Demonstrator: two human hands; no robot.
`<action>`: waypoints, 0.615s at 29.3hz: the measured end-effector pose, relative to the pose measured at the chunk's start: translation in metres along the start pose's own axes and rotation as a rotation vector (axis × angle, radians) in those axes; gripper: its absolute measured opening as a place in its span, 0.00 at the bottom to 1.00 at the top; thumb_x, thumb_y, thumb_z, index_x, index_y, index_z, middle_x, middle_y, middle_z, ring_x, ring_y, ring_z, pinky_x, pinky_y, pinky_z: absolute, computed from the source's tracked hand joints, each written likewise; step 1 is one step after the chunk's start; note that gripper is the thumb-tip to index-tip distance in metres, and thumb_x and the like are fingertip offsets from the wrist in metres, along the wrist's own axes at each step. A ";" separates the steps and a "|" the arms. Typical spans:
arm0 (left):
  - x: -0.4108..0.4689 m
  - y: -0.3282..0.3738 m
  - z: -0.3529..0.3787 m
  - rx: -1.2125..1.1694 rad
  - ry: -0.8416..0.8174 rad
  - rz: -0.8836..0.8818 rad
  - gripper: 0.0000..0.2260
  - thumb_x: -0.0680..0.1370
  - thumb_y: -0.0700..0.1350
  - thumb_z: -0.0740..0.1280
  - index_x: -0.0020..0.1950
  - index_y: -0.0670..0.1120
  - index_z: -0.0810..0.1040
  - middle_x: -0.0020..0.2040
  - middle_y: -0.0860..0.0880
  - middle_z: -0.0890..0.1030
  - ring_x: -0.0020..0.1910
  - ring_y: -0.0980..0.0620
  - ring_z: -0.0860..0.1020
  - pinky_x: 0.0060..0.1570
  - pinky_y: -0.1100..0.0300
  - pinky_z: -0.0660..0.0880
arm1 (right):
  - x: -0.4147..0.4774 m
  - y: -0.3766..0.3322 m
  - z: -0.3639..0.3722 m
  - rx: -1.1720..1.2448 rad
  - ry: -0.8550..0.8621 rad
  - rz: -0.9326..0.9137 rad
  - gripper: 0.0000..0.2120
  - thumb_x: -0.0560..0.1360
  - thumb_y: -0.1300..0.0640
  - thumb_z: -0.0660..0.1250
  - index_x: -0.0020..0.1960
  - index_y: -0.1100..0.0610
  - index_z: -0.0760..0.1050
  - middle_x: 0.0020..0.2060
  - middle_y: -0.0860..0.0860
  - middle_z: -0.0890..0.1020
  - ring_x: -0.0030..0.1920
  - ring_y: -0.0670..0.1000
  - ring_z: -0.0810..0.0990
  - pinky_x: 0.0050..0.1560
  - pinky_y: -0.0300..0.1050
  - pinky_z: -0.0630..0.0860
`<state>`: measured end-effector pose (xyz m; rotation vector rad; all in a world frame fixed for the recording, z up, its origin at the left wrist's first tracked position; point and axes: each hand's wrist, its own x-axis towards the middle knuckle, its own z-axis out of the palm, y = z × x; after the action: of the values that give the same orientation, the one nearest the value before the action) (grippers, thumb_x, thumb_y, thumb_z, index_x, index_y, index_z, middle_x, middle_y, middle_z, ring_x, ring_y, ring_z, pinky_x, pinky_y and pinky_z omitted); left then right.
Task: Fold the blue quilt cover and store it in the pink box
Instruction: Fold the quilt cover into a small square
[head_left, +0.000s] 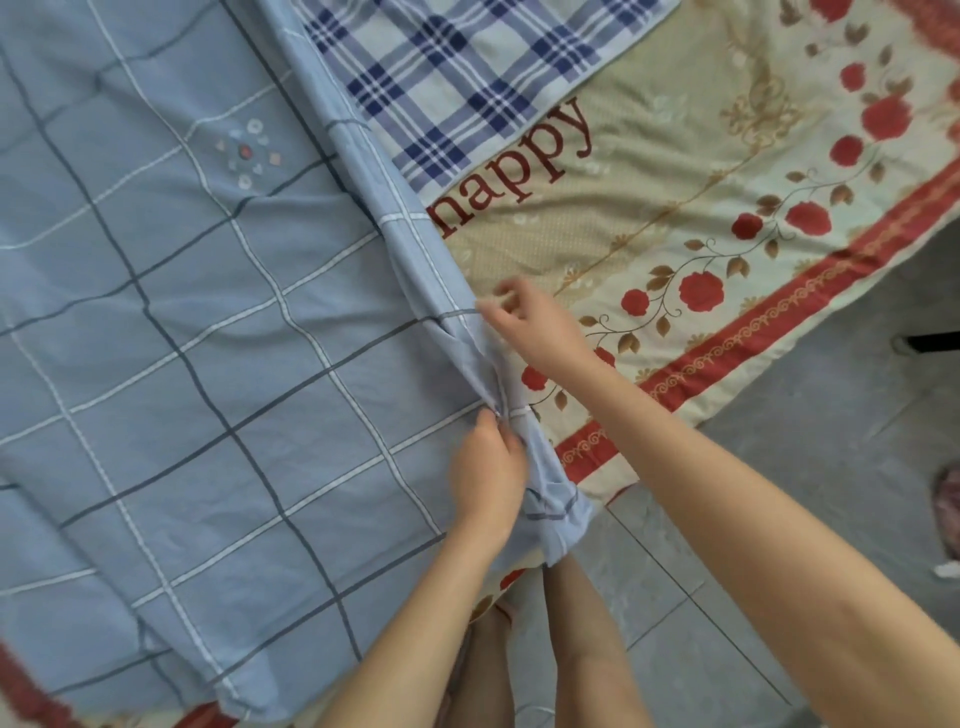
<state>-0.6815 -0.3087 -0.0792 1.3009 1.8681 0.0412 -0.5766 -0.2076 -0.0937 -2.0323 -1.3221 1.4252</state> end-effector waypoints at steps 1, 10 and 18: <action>-0.001 0.002 0.000 0.038 0.012 0.002 0.10 0.82 0.42 0.55 0.57 0.40 0.72 0.52 0.41 0.80 0.51 0.41 0.78 0.41 0.55 0.69 | 0.015 -0.016 0.003 -0.071 -0.055 -0.037 0.23 0.76 0.38 0.61 0.61 0.54 0.70 0.48 0.47 0.78 0.45 0.48 0.78 0.45 0.47 0.76; -0.004 0.033 0.014 0.252 -0.076 0.262 0.12 0.83 0.44 0.52 0.61 0.44 0.70 0.55 0.47 0.80 0.55 0.49 0.78 0.43 0.64 0.67 | 0.085 -0.051 -0.010 -0.262 -0.053 -0.051 0.08 0.75 0.59 0.61 0.38 0.55 0.70 0.34 0.49 0.75 0.35 0.49 0.74 0.30 0.39 0.67; 0.004 0.004 0.028 0.362 -0.296 0.536 0.20 0.77 0.40 0.63 0.69 0.48 0.69 0.69 0.48 0.69 0.68 0.47 0.67 0.65 0.52 0.64 | 0.083 0.021 -0.043 0.017 0.034 0.101 0.08 0.74 0.60 0.70 0.41 0.52 0.71 0.35 0.46 0.77 0.37 0.48 0.77 0.43 0.46 0.77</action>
<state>-0.6606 -0.3151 -0.0979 1.9145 1.2728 -0.2062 -0.5232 -0.1405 -0.1358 -2.1302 -1.2053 1.4327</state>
